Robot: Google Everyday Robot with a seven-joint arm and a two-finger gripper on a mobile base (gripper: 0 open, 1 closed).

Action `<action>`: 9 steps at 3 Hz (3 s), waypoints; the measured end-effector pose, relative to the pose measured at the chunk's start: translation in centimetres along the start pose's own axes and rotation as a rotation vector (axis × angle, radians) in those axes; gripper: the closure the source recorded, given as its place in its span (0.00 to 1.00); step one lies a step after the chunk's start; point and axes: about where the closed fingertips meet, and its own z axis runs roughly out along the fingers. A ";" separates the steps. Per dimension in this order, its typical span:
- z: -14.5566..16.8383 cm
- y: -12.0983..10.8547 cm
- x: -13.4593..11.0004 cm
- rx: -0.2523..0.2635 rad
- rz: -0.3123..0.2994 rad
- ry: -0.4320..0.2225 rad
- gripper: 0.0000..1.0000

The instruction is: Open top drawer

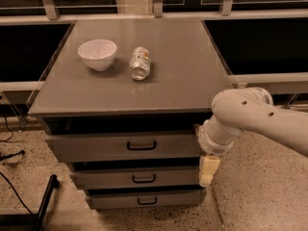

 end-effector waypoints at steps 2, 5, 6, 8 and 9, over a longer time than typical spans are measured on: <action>-0.4 2.4 -0.1 -0.073 0.023 -0.018 0.00; -3.8 6.6 -0.5 -0.182 0.026 -0.040 0.00; -4.7 7.8 -0.7 -0.237 0.028 -0.052 0.00; -5.3 10.0 -0.8 -0.353 0.043 -0.066 0.00; -5.5 11.2 -0.8 -0.411 0.052 -0.063 0.00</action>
Offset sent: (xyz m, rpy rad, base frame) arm -0.0447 -0.0004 -0.0017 0.0356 0.1469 -0.0114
